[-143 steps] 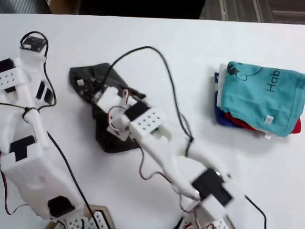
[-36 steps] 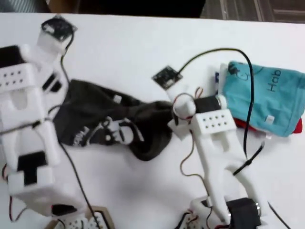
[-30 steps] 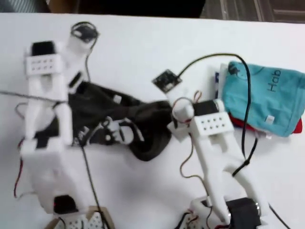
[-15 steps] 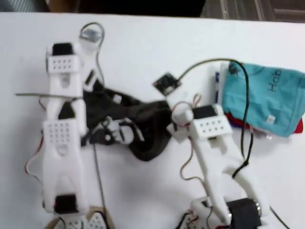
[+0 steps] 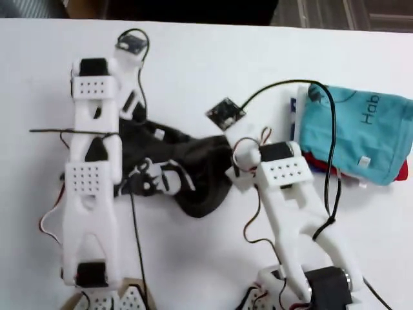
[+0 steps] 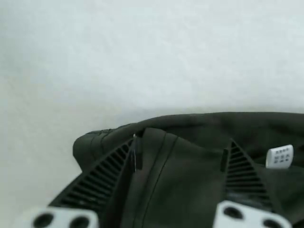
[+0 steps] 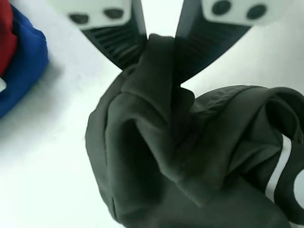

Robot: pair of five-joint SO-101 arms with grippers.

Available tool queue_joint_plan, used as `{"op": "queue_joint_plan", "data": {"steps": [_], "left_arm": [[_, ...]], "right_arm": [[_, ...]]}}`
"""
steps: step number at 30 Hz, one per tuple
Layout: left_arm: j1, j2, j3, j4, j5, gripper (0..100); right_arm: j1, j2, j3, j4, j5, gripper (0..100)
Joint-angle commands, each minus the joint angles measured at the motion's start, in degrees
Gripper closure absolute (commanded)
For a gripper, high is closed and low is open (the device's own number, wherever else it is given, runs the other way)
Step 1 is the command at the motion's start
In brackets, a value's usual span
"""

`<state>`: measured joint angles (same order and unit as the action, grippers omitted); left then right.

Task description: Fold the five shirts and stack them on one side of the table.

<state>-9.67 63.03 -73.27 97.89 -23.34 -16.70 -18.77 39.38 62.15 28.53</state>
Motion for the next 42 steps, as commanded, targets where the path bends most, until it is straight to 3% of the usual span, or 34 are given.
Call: {"op": "queue_joint_plan", "data": {"steps": [1,5,12,21,25,31,39,42], "left_arm": [[-0.70,-0.44,1.63,-1.76,-0.18,71],[-0.88,-0.44,3.82,-1.76,-0.26,74],[-0.88,-0.44,4.53,-3.69,-0.18,91],[-0.97,1.14,4.00,-2.99,-0.18,98],[-1.23,-0.70,1.54,1.23,-0.26,97],[-4.92,-8.35,-2.59,4.57,-0.09,97],[-12.40,-23.91,13.49,4.66,-2.73,97],[-14.07,-29.89,25.80,4.57,-3.52,97]], "right_arm": [[-0.22,0.04,-0.18,-0.75,-0.62,97.7],[-0.22,0.04,-0.18,-0.75,-0.62,97.7],[-0.22,0.04,-0.18,-0.75,-0.62,97.7],[-0.22,0.04,-0.18,-0.84,-0.62,97.7],[-0.04,0.04,-0.18,-3.03,-0.62,97.7],[4.53,0.04,-0.18,-7.96,-0.62,97.7],[11.30,0.04,-2.99,-11.91,-2.99,97.5],[9.89,-0.13,-6.24,-5.05,-4.22,88.2]]}}
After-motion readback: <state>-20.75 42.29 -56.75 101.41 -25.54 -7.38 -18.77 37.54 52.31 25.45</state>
